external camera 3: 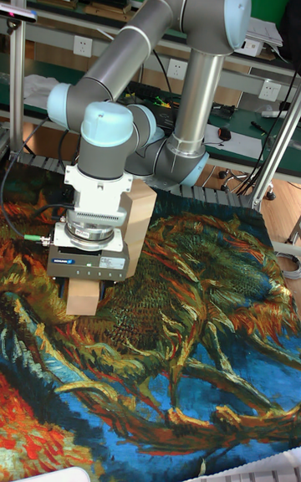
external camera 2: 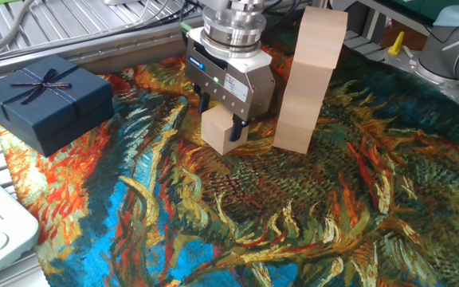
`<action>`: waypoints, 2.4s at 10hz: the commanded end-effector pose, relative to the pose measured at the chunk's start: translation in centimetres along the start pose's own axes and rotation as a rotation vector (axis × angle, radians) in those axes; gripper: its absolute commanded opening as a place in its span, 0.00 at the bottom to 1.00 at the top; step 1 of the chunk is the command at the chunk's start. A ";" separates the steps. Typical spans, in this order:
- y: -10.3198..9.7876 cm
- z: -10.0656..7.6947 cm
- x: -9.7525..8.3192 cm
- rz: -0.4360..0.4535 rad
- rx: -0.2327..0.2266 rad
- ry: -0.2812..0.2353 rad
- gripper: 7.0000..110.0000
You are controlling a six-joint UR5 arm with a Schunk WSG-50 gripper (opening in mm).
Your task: Stack the blocks in a vertical line of five
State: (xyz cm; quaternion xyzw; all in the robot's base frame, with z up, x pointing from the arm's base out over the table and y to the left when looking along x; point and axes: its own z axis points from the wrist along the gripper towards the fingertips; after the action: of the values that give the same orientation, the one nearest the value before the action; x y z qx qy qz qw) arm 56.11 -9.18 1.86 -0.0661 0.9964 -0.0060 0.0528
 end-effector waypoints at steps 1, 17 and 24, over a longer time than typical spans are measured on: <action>0.7 -0.1 0.1 0.005 -0.036 0.006 0.57; 0.0 0.1 0.4 0.004 -0.006 0.015 0.57; 0.4 0.6 1.1 0.012 -0.032 0.021 0.57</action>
State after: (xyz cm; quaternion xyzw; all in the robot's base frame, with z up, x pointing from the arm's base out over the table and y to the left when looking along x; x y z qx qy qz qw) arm 55.11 -9.06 1.19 -0.0647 0.9971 0.0030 0.0399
